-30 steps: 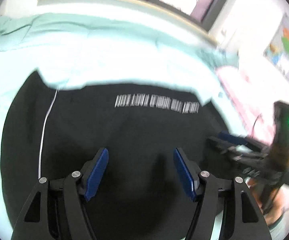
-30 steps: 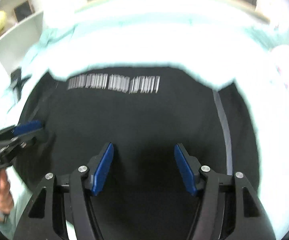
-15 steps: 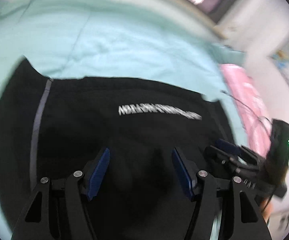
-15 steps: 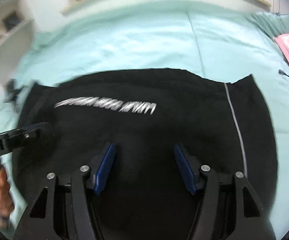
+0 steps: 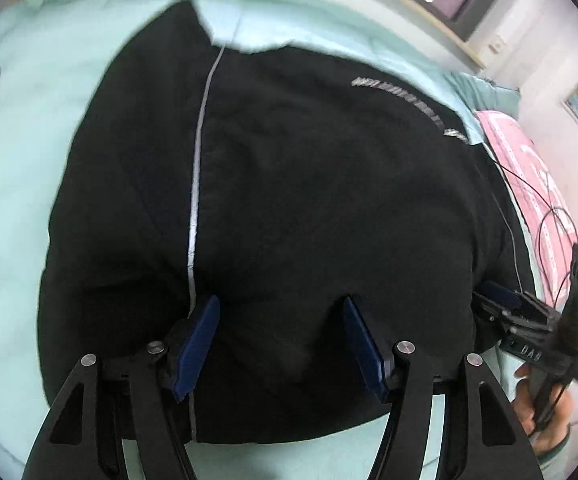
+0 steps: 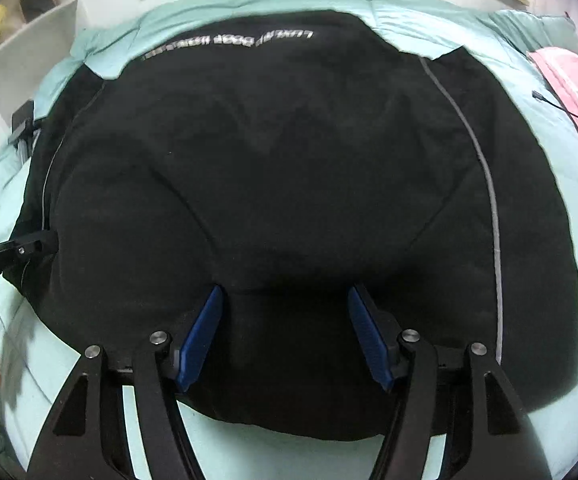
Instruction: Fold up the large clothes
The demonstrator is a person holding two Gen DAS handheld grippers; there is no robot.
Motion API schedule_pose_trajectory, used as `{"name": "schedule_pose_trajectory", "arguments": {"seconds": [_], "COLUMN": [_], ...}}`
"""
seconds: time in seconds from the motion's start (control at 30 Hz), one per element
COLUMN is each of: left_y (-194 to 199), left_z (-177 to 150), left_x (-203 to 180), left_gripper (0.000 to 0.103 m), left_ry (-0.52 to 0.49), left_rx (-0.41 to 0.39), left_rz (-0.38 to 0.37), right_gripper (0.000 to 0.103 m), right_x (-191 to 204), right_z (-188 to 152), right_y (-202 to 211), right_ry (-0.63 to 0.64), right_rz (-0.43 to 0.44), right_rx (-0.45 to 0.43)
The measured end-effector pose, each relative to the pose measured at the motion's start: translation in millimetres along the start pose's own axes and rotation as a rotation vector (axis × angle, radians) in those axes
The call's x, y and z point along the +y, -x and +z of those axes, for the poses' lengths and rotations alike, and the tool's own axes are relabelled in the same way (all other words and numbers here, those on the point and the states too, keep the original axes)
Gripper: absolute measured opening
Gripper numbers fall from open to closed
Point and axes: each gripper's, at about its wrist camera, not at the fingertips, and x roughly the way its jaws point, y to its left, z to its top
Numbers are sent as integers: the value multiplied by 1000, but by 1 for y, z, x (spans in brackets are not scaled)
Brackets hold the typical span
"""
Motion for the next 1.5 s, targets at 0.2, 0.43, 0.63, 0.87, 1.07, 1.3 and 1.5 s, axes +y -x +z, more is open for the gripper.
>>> {"name": "schedule_pose_trajectory", "arguments": {"seconds": [0.2,0.43,0.63,0.87,1.07,1.3,1.5], "left_y": [72,143,100,13,-34,-51,-54], "left_z": [-4,17,40,39,50,58,57], "left_x": [5,62,112,144,135,121,123], "left_gripper": [66,74,74,74,74,77,77], "left_ry": [-46,14,88,274,260,263,267], "left_rx": [-97,-235,-141,-44,112,142,133], "left_rz": [-69,-59,-176,-363,-450,-486,-534], "right_gripper": [69,79,79,79,82,81,81], "right_x": [-23,-94,-157,-185,-207,-223,-224], "right_z": [3,19,31,29,29,27,23], "right_y": [57,121,96,36,-7,-39,-43], "right_ry": [-32,-138,-283,-306,-366,-458,-435], "right_rz": [65,40,88,154,277,590,640], "right_rx": [-51,-193,-170,-62,-16,26,25]}}
